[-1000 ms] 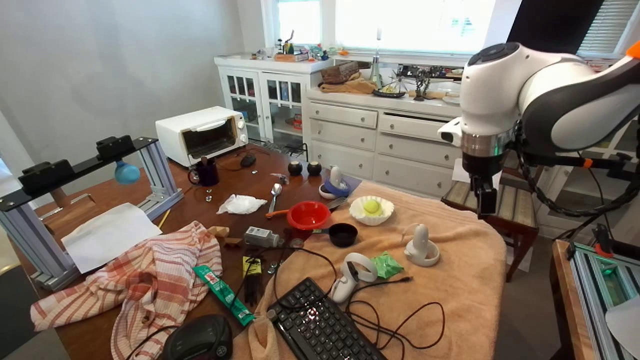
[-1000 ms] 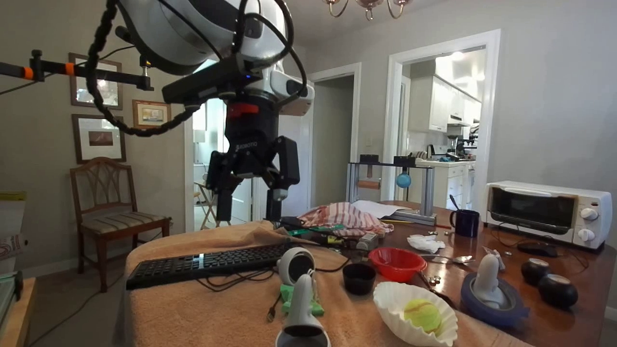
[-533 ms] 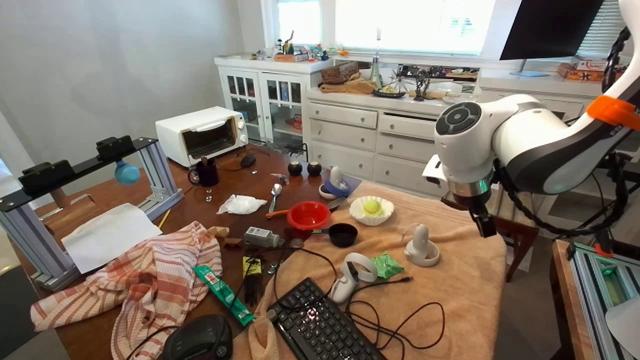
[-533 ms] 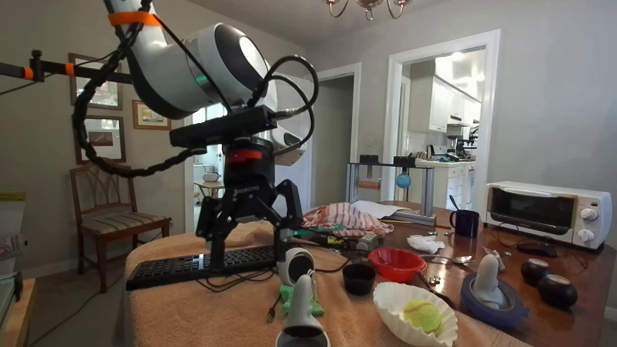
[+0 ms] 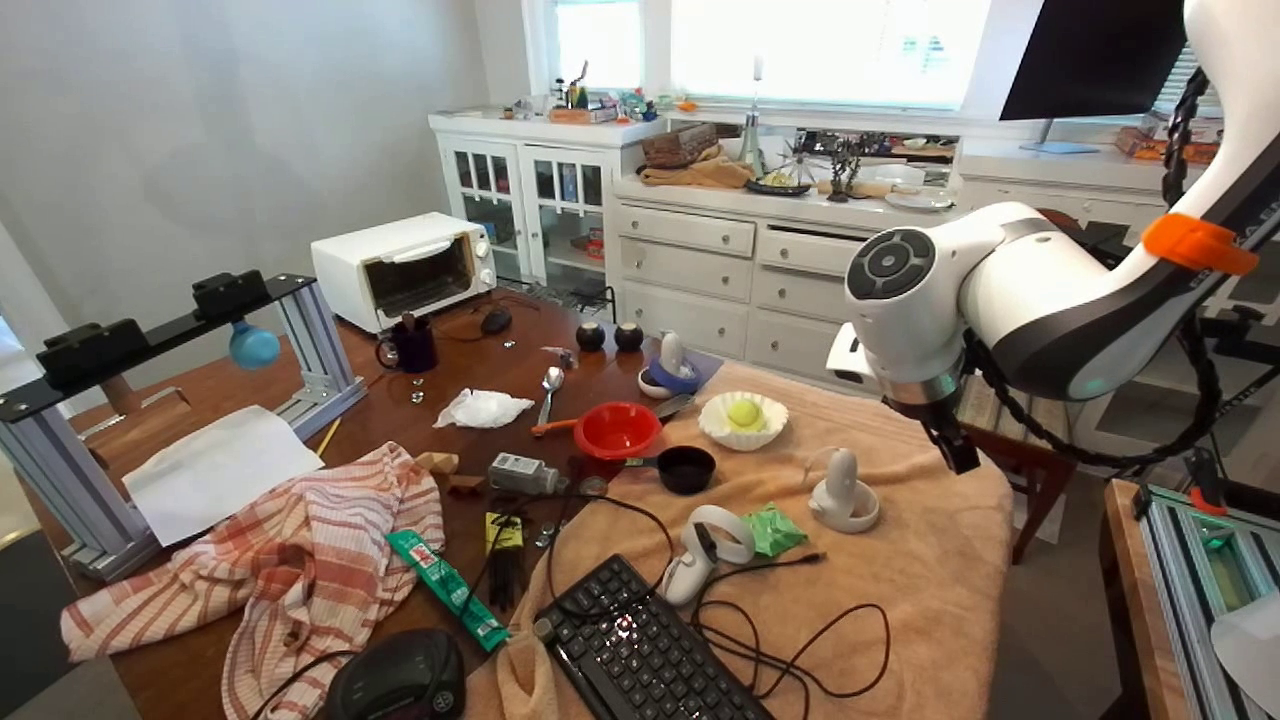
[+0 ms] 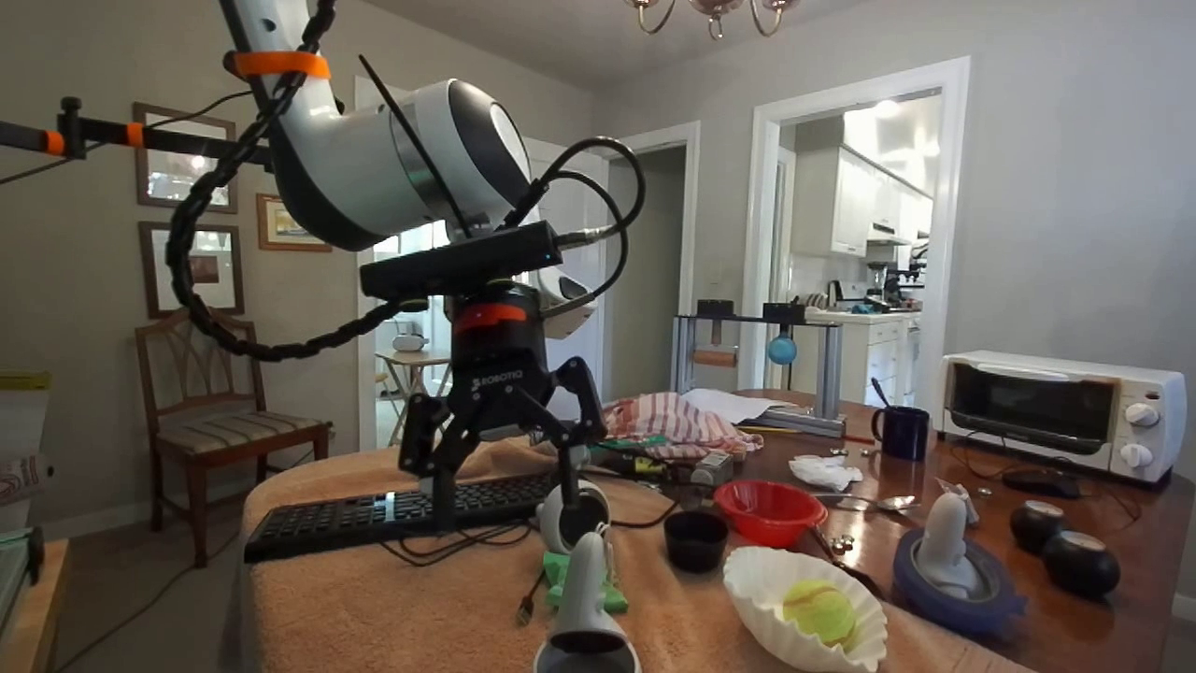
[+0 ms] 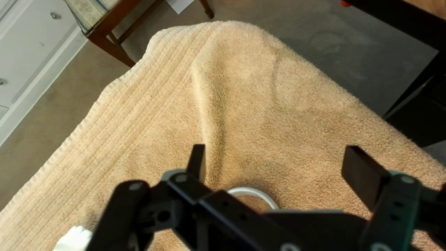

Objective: Put the green packet in the white bowl.

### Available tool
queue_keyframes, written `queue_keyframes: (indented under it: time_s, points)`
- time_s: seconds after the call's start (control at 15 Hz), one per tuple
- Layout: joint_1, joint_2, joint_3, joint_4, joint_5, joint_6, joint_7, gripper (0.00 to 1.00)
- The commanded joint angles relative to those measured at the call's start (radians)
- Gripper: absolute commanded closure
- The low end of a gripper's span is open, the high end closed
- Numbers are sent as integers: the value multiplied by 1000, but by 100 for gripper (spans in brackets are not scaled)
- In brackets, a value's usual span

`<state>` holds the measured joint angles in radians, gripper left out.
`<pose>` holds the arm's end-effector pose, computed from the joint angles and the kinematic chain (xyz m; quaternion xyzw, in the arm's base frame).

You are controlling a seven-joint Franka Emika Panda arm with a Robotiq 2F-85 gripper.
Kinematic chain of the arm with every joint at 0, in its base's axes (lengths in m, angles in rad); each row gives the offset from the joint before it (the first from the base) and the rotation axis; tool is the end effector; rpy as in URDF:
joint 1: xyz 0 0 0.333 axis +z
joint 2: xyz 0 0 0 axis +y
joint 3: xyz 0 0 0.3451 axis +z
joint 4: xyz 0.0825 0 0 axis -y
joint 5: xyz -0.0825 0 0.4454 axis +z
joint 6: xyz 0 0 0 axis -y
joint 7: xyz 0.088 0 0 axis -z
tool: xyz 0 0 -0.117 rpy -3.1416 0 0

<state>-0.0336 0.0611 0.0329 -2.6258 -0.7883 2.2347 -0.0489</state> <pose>0.4112 -0.0269 0.1697 0.8926 0.3202 -0.2126 0.2356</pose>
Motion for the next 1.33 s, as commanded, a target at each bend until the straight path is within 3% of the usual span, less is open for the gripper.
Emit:
queue_keyframes:
  time_s: [0.0, 0.4, 0.6, 0.8, 1.13, 1.27]
  points:
    - [14, 0, -13, 1, 2, -1, -2, 0]
    - [14, 0, -13, 1, 2, -2, -2, 0]
    - [19, 32, -11, 43, -53, 51, 12, 0]
    - [28, 98, -7, 111, -98, 124, 17, 0]
    - [29, 239, 0, 182, -24, 264, -50, 0]
    - [29, 298, 0, 200, -43, 335, -87, 0]
